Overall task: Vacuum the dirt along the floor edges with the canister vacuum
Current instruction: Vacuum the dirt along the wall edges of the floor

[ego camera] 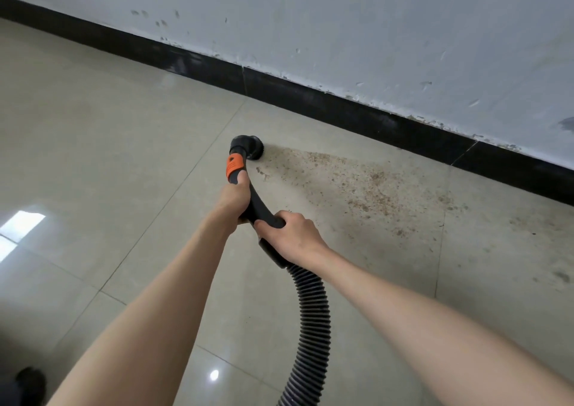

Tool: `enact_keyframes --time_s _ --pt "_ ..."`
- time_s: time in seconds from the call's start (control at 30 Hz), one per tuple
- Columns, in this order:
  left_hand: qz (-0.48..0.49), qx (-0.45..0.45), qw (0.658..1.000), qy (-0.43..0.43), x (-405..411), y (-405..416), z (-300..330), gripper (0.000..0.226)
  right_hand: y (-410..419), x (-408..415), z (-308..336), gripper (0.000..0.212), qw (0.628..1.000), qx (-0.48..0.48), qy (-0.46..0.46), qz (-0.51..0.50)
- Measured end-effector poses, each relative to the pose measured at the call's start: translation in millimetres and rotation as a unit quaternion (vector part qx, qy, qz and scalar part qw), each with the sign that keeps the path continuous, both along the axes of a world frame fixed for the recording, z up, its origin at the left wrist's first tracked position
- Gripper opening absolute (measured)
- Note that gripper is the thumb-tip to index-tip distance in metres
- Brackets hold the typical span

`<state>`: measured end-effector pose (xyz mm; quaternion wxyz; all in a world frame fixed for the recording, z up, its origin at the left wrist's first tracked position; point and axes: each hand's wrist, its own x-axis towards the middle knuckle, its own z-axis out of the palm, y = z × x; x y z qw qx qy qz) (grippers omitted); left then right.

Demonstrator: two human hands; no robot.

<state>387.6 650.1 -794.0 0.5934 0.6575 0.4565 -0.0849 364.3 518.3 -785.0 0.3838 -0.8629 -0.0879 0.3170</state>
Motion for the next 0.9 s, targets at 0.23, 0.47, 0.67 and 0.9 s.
enact_keyframes --time_s 0.23,0.47,0.67,0.9 --pt "-0.019 -0.031 0.999 0.015 9 -34 15 0.054 -31 8 15 0.032 1.000 -0.020 0.010 -0.007" --pt "-0.036 -0.043 0.998 0.026 19 -73 31 0.054 -67 15 27 0.030 0.999 -0.009 0.039 -0.034" --pt "-0.036 -0.051 0.998 0.028 24 -93 34 0.055 -87 14 34 0.031 0.998 -0.013 0.043 -0.049" --pt "-0.049 -0.035 0.998 0.031 30 -115 27 0.056 -108 15 35 0.029 0.996 -0.026 0.040 -0.068"
